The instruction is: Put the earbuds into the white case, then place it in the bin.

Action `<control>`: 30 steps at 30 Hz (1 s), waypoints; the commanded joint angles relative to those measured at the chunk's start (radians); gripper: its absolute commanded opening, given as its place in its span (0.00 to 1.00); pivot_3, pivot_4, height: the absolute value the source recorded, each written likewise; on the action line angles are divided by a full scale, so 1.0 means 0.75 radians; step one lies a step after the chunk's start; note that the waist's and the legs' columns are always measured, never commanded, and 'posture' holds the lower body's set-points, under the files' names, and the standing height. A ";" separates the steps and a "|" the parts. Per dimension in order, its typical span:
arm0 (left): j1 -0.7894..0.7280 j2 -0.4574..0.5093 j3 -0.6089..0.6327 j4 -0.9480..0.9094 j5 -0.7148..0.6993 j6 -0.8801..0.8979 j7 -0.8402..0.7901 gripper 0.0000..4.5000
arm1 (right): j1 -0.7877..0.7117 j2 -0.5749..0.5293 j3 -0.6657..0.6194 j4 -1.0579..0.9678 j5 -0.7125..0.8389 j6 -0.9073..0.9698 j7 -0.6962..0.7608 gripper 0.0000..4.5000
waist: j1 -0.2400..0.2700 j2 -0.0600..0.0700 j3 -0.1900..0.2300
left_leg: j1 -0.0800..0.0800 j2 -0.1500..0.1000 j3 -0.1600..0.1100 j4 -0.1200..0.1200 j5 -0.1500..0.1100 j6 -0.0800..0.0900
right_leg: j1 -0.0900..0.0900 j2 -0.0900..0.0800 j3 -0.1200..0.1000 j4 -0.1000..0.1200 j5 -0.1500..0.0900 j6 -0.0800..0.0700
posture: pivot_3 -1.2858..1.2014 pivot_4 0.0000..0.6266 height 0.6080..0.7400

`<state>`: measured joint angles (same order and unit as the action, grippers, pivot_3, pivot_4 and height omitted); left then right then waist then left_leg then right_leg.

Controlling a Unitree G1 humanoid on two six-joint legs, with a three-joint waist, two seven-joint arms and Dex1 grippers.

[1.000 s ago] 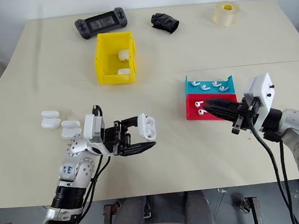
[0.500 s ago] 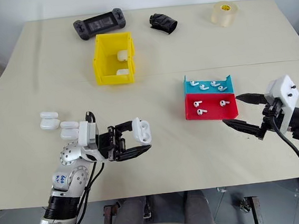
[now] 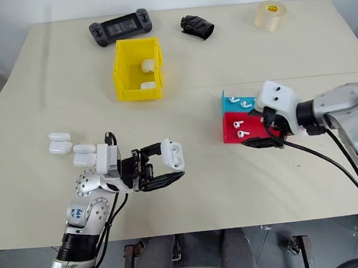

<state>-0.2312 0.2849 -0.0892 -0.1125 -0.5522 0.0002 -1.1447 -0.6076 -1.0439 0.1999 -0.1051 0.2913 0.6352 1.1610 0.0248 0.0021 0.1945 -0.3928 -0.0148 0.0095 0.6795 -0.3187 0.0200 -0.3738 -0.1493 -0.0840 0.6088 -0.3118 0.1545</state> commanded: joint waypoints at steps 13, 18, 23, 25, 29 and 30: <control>0.009 -0.018 -0.034 -0.060 0.000 -0.027 0.013 0.65 | -0.231 0.162 0.226 0.380 -0.384 -0.347 0.124 0.65 | -0.004 0.000 0.000 | 0.000 -0.004 0.001 0.000 0.000 0.000 | -0.002 0.001 0.000 0.001 0.000 0.000 | 0.52 0.24 1.00; 0.000 -0.019 -0.031 -0.054 0.000 -0.029 0.012 0.65 | -0.251 0.189 0.227 0.450 -0.432 -0.399 0.153 0.28 | -0.003 0.000 0.000 | 0.000 -0.005 0.001 0.000 0.000 0.000 | -0.001 0.000 0.000 0.001 0.000 0.000 | 0.52 0.24 1.00; 0.006 -0.018 -0.026 -0.055 -0.002 -0.030 0.013 0.65 | -0.255 0.211 0.221 0.473 -0.449 -0.413 0.165 0.28 | -0.005 0.000 0.000 | 0.000 -0.005 0.001 0.000 0.000 0.000 | -0.001 0.000 0.000 0.002 0.000 0.000 | 0.52 0.24 1.00; 0.006 -0.019 -0.027 -0.056 -0.002 -0.030 0.014 0.65 | -0.253 0.218 0.220 0.476 -0.454 -0.419 0.168 0.28 | -0.005 0.000 0.000 | 0.000 -0.005 0.001 0.000 0.000 0.000 | -0.001 0.000 0.000 0.002 0.000 0.000 | 0.52 0.24 1.00; 0.006 -0.019 -0.026 -0.055 -0.003 -0.029 0.015 0.65 | -0.258 0.233 0.223 0.494 -0.470 -0.457 0.167 0.28 | -0.005 0.000 0.000 | 0.000 -0.005 0.001 0.000 0.000 0.000 | -0.001 0.000 0.000 0.002 0.000 0.000 | 0.52 0.24 1.00; 0.005 -0.019 -0.026 -0.054 -0.002 -0.029 0.015 0.65 | -0.261 0.236 0.224 0.502 -0.473 -0.465 0.170 0.28 | -0.006 0.000 0.000 | 0.000 -0.005 0.001 0.000 0.000 0.000 | -0.001 0.000 0.000 0.002 0.000 0.000 | 0.52 0.24 1.00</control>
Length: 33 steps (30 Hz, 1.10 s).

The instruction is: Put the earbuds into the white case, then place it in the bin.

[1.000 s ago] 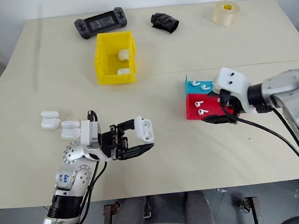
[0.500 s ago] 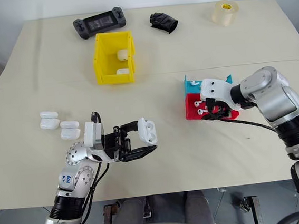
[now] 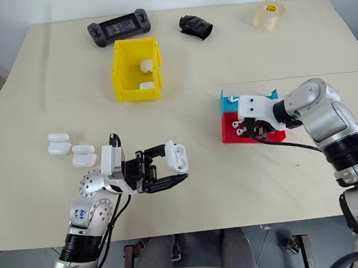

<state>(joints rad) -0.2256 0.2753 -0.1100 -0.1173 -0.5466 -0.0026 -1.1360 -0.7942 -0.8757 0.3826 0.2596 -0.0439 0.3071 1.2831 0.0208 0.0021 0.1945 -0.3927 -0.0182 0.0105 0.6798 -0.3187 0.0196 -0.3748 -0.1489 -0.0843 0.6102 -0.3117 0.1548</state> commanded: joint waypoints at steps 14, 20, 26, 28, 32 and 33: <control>-0.002 -0.004 0.006 -0.047 -0.007 -0.032 0.006 0.65 | -0.010 0.038 -0.037 0.062 -0.041 -0.066 0.017 0.12 | -0.001 0.000 0.000 | 0.001 0.000 0.000 0.000 0.000 0.000 | 0.001 0.000 0.000 0.000 0.000 0.000 | 0.52 0.24 1.00; -0.008 -0.001 0.009 -0.035 -0.010 -0.035 -0.001 0.65 | 0.048 0.002 -0.158 -0.069 0.047 0.004 0.009 0.12 | 0.004 0.000 0.000 | 0.000 0.000 0.000 0.000 0.000 0.000 | 0.000 0.000 0.000 0.000 0.000 0.000 | 0.52 0.24 1.00; -0.037 0.001 0.022 -0.005 -0.027 -0.017 -0.013 0.65 | 0.254 -0.053 -0.510 -0.389 0.357 0.127 0.024 0.12 | 0.006 0.000 0.000 | -0.001 0.001 0.000 0.000 0.000 0.000 | 0.000 0.000 0.000 0.000 0.000 0.001 | 0.52 0.24 1.00; -0.052 0.002 0.029 0.010 -0.041 0.000 -0.022 0.65 | 0.354 -0.031 -0.659 -0.497 0.479 0.167 -0.013 0.12 | 0.008 0.000 0.000 | -0.001 0.002 -0.003 0.000 0.000 0.000 | 0.002 0.000 -0.003 -0.001 0.000 0.001 | 0.52 0.24 1.00; -0.086 -0.011 0.046 0.040 -0.083 0.033 -0.041 0.65 | 0.494 0.134 -0.884 -0.722 0.765 0.354 -0.218 0.12 | 0.006 0.000 0.000 | -0.001 0.002 -0.002 0.001 0.000 0.000 | 0.003 -0.001 -0.003 -0.002 0.001 0.001 | 0.52 0.24 1.00; -0.098 -0.013 0.046 0.048 -0.092 0.051 -0.045 0.65 | 0.521 0.209 -0.930 -0.791 0.852 0.392 -0.296 0.12 | 0.003 0.000 0.000 | 0.000 0.003 -0.002 0.000 0.000 -0.001 | 0.003 0.000 -0.003 -0.001 0.001 0.001 | 0.52 0.24 1.00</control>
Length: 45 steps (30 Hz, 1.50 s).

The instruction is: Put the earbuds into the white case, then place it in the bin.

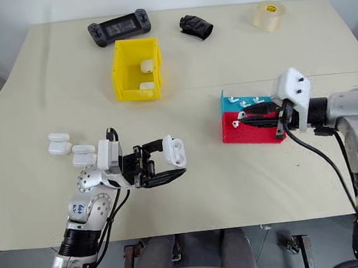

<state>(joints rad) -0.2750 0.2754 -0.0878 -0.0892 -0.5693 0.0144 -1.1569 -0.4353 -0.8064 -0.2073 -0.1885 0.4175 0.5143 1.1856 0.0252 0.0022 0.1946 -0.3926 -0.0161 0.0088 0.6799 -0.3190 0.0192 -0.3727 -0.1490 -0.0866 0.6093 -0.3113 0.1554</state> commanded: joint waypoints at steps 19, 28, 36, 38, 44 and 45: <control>-0.287 -0.032 0.039 0.149 -0.169 0.307 -0.135 0.65 | 0.415 0.851 0.188 -0.574 0.466 -0.198 -0.621 0.12 | -0.010 0.000 0.000 | 0.002 -0.004 0.002 -0.002 -0.001 -0.001 | -0.004 0.002 0.007 0.006 0.000 0.001 | 0.52 0.24 1.00; -0.315 -0.051 0.045 0.144 -0.167 0.350 -0.154 0.65 | 0.408 0.888 0.289 -0.488 0.397 -0.341 -0.627 0.12 | -0.006 0.000 0.000 | 0.003 -0.004 0.002 -0.002 -0.001 0.000 | -0.004 0.002 0.008 0.007 0.000 0.001 | 0.52 0.24 1.00; -0.324 -0.071 0.059 0.133 -0.169 0.339 -0.155 0.65 | 0.427 0.870 0.323 -0.433 0.402 -0.364 -0.610 0.12 | -0.008 0.000 0.000 | 0.003 -0.004 0.002 -0.002 -0.001 0.000 | -0.004 0.002 0.008 0.007 0.000 0.001 | 0.52 0.24 1.00; -0.329 -0.081 0.064 0.135 -0.169 0.328 -0.149 0.65 | 0.430 0.854 0.331 -0.424 0.426 -0.340 -0.599 0.12 | -0.007 0.000 0.000 | 0.003 -0.004 0.002 -0.002 -0.001 0.000 | -0.004 0.002 0.008 0.007 0.000 0.001 | 0.52 0.24 1.00; -0.341 -0.105 0.078 0.144 -0.163 0.292 -0.139 0.65 | 0.445 0.777 0.339 -0.411 0.472 -0.273 -0.584 0.12 | -0.007 0.000 0.000 | 0.003 -0.004 0.002 -0.002 -0.001 0.000 | -0.004 0.002 0.008 0.006 0.000 0.001 | 0.52 0.24 1.00; -0.342 -0.109 0.080 0.144 -0.163 0.288 -0.138 0.65 | 0.447 0.762 0.338 -0.409 0.475 -0.270 -0.581 0.12 | -0.007 0.000 0.000 | 0.003 -0.004 0.002 -0.002 -0.001 0.000 | -0.004 0.002 0.008 0.006 0.000 0.001 | 0.52 0.24 1.00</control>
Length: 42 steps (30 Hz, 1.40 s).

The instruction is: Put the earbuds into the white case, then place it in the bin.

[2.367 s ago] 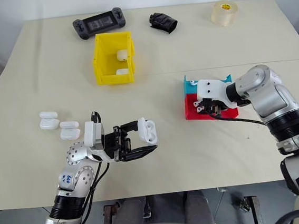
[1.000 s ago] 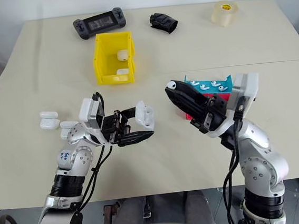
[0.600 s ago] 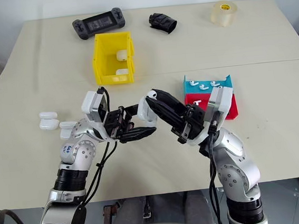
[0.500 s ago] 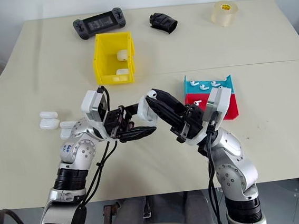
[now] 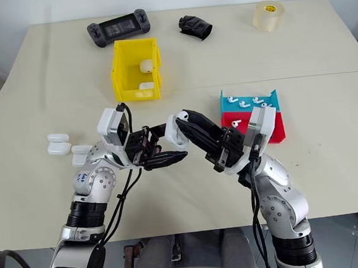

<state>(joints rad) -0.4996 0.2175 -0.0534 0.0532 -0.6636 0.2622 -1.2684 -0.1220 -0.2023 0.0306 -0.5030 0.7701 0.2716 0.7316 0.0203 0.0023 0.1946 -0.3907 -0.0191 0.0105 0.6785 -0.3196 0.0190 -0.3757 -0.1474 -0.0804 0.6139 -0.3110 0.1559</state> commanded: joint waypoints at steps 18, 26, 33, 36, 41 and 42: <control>-0.049 -0.053 0.086 -0.036 -0.029 -0.079 0.030 0.65 | 0.029 -0.227 -0.073 0.016 0.084 0.087 0.050 0.12 | 0.002 0.000 0.000 | 0.000 0.000 0.000 0.000 0.000 0.000 | 0.000 0.000 0.000 -0.001 0.000 0.000 | 0.52 0.24 1.00; -0.034 -0.046 0.089 -0.039 -0.030 -0.086 0.031 0.65 | 0.030 -0.286 -0.112 -0.012 0.121 0.088 0.067 0.12 | 0.003 0.000 0.000 | 0.000 0.000 0.000 0.000 0.000 0.000 | 0.001 0.000 0.000 -0.002 0.000 0.000 | 0.52 0.24 1.00; -0.019 -0.043 0.073 -0.061 -0.029 -0.073 0.022 0.65 | -0.014 -0.304 -0.112 0.001 0.135 0.098 0.076 0.12 | 0.003 0.000 0.000 | 0.000 0.000 0.000 0.000 0.000 0.000 | 0.001 0.000 0.000 -0.002 0.000 0.000 | 0.52 0.24 1.00; -0.002 -0.030 0.054 -0.081 -0.019 -0.071 0.005 0.65 | -0.053 -0.300 -0.101 0.007 0.134 0.107 0.084 0.12 | 0.003 0.000 0.000 | 0.000 0.000 0.000 0.000 0.000 0.000 | 0.001 0.000 0.000 -0.002 0.000 0.000 | 0.52 0.24 1.00; 0.012 -0.011 0.033 -0.081 0.010 -0.099 -0.034 0.65 | -0.101 -0.332 -0.095 0.023 0.130 0.149 0.119 0.12 | 0.003 0.000 0.000 | 0.000 0.000 0.000 0.000 0.000 0.000 | 0.001 0.000 0.000 -0.002 0.000 0.000 | 0.52 0.24 1.00; 0.012 -0.010 0.032 -0.079 0.012 -0.103 -0.036 0.65 | -0.112 -0.344 -0.095 0.028 0.132 0.165 0.125 0.12 | 0.003 0.000 0.000 | 0.000 0.000 0.000 0.000 0.000 0.000 | 0.001 0.000 0.000 -0.002 0.000 0.000 | 0.52 0.24 1.00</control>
<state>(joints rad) -0.4864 0.2163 -0.0324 0.0472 -0.6392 0.2146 -1.2828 -0.2025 -0.4403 -0.0452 -0.4826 0.8676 0.3715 0.8135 0.0225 0.0023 0.1947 -0.3910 -0.0189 0.0107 0.6787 -0.3197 0.0192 -0.3752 -0.1476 -0.0806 0.6122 -0.3110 0.1560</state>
